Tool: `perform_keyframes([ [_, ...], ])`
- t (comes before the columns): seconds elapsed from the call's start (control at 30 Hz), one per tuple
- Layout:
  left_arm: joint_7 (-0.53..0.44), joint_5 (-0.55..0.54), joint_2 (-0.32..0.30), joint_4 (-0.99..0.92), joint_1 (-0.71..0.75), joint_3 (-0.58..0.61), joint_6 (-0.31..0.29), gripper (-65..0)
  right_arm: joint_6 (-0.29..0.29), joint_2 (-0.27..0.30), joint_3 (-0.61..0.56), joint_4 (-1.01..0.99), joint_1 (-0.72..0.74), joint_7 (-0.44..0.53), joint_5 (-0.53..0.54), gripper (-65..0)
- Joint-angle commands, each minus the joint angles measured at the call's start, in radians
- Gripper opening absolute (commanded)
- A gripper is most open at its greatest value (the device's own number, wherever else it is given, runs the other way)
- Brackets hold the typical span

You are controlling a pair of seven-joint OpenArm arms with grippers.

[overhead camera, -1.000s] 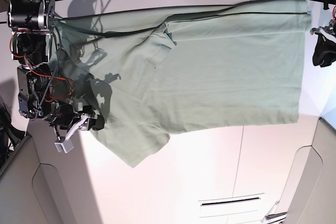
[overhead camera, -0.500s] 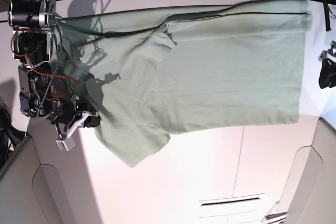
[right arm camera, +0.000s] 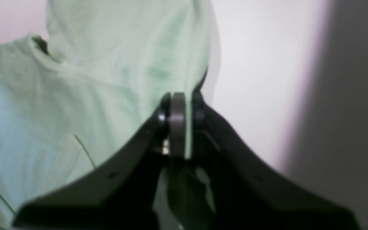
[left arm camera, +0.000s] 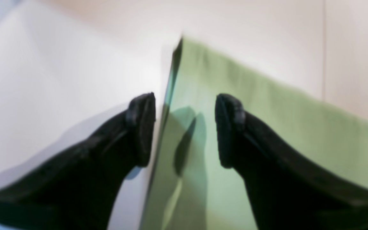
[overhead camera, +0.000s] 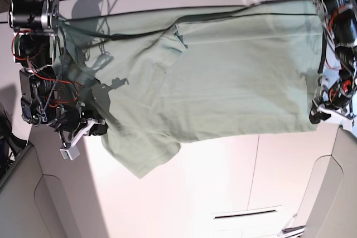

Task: Fold the T-shirt properly
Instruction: 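Grasp the shirt's hem corners with the right and left grippers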

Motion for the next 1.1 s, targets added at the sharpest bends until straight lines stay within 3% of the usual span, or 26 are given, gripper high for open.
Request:
perform_keyframes([
  [0.0, -0.027, 0.000, -0.023, -0.011, -0.051, 0.011, -0.007, -32.3, 0.000, 0.008, 0.000, 0.009, 0.021, -0.005, 0.001, -65.0],
  [0.2, -0.045, 0.093, -0.023, -0.132, -0.182, 0.072, 0.016, -32.3, 0.000, 0.008, 0.000, 0.009, 0.021, -0.005, 0.001, -65.0],
  [0.4, -0.086, 0.143, -0.039, -0.137, -0.188, 0.078, 0.066, -32.3, 0.000, 0.008, 0.000, 0.009, 0.021, -0.005, 0.000, -65.0],
  [0.93, -0.071, 0.142, -0.047, -0.139, -0.146, 0.078, 0.067, -32.3, 0.000, 0.008, 0.000, 0.009, 0.019, -0.005, 0.001, -65.0],
  [1.07, -0.050, 0.105, -0.046, -0.139, -0.146, 0.078, 0.029, -32.3, 0.000, 0.008, 0.000, 0.009, 0.019, -0.005, 0.001, -65.0],
])
